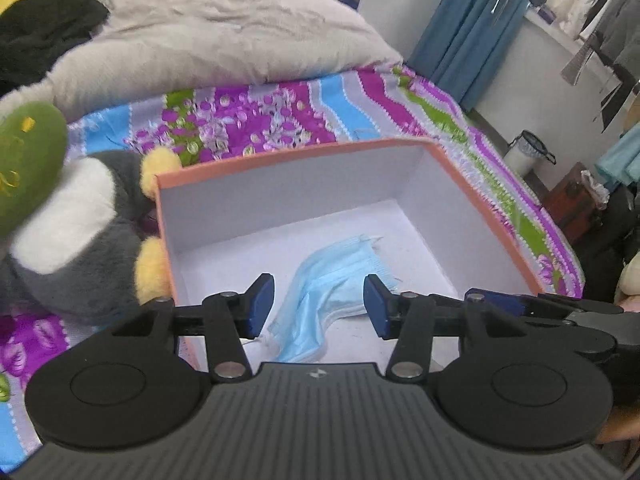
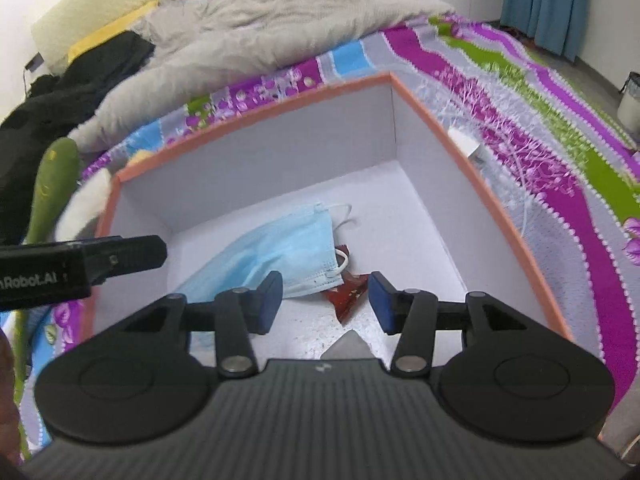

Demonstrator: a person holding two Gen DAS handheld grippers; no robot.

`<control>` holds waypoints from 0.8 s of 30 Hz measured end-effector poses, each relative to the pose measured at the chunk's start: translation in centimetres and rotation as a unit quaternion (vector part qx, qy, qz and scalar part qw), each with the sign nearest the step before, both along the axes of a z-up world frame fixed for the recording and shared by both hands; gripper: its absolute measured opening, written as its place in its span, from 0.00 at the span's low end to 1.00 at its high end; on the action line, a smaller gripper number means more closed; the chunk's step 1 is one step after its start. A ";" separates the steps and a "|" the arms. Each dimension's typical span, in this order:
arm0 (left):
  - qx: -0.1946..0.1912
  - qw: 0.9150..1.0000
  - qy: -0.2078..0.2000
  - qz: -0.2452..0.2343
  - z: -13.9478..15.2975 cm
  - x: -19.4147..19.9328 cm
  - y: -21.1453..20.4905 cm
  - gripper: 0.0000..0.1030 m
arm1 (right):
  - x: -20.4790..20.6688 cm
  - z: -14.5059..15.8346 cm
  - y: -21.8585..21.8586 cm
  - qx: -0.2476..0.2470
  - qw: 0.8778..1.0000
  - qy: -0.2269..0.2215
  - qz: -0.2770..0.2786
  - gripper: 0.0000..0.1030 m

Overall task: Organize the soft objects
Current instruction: 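Open both grippers over the pink box to drop the mask and packet, then withdraw both grippers away from the box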

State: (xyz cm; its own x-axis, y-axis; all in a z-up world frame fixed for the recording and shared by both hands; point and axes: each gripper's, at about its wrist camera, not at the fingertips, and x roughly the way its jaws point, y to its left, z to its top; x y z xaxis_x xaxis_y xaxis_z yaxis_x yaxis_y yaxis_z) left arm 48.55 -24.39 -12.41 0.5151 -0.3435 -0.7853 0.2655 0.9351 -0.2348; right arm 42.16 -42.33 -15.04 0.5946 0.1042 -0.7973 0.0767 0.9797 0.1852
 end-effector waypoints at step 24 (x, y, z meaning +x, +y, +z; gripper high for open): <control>-0.042 0.992 -0.120 0.014 15.3 -19.8 6.9 0.54 | -16.3 13.0 3.8 -0.003 0.992 -0.128 0.005 0.49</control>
State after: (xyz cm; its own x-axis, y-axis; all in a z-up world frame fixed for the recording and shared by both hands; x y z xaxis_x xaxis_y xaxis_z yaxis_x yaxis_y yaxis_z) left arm 28.76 -17.49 2.88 0.6940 -0.3864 -0.6075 0.2982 0.9223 -0.2459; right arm 25.88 -38.48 -2.07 0.7766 0.1072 -0.6208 0.0175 0.9813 0.1914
